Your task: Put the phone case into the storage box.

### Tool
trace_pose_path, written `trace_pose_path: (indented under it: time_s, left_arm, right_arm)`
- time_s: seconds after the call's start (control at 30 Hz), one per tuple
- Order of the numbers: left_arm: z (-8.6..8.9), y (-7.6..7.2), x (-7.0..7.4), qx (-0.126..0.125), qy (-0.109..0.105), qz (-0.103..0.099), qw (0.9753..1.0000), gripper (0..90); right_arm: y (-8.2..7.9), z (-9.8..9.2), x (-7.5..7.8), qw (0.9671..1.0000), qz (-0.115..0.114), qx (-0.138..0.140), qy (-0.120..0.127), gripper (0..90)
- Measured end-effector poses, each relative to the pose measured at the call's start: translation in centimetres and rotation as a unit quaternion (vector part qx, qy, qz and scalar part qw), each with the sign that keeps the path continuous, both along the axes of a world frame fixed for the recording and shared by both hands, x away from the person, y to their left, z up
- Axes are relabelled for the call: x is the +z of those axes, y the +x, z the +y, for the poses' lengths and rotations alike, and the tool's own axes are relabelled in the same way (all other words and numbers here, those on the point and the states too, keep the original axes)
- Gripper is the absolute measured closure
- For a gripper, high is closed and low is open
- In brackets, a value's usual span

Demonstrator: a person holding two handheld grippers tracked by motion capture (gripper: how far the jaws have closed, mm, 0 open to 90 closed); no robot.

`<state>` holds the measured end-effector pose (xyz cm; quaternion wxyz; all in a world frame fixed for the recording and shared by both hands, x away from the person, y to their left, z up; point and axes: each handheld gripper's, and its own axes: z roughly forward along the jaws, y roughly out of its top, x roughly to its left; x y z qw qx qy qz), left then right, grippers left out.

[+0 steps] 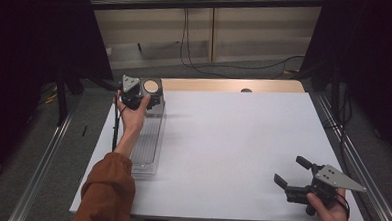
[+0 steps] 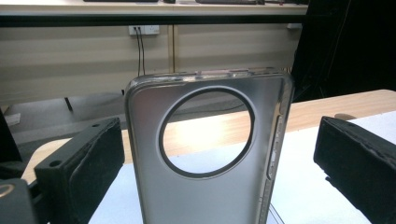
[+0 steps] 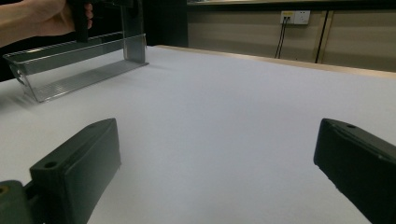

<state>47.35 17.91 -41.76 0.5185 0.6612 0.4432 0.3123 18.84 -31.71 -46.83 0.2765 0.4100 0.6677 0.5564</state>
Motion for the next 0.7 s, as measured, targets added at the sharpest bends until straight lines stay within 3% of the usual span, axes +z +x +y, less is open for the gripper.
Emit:
trace_pose_path:
  time_s: [0.1,0.3,0.4,0.53,0.7]
  left_arm:
    - [-0.1,-0.5,0.4,0.001,0.007,-0.004,1.0000,1.8]
    - [-0.3,-1.5,0.9,-0.009,-0.003,-0.015,0.9998,1.7]
    - [-0.4,-2.1,1.0,-0.018,-0.005,-0.027,0.9995,1.7]
    - [-0.3,-2.7,1.2,-0.036,-0.002,-0.026,0.9990,1.9]
    - [0.0,-3.4,1.1,-0.036,-0.003,-0.035,0.9987,1.9]
  right_arm:
    - [-0.1,-0.1,0.0,1.0000,0.001,-0.004,0.001,0.1]
    - [0.1,0.0,0.0,1.0000,0.000,-0.001,-0.001,0.1]
    - [0.2,0.1,0.0,1.0000,0.003,-0.001,-0.002,0.1]
    - [0.3,0.1,-0.1,1.0000,0.002,-0.002,-0.002,0.1]
    - [0.1,0.0,-0.1,1.0000,0.003,-0.005,-0.001,0.1]
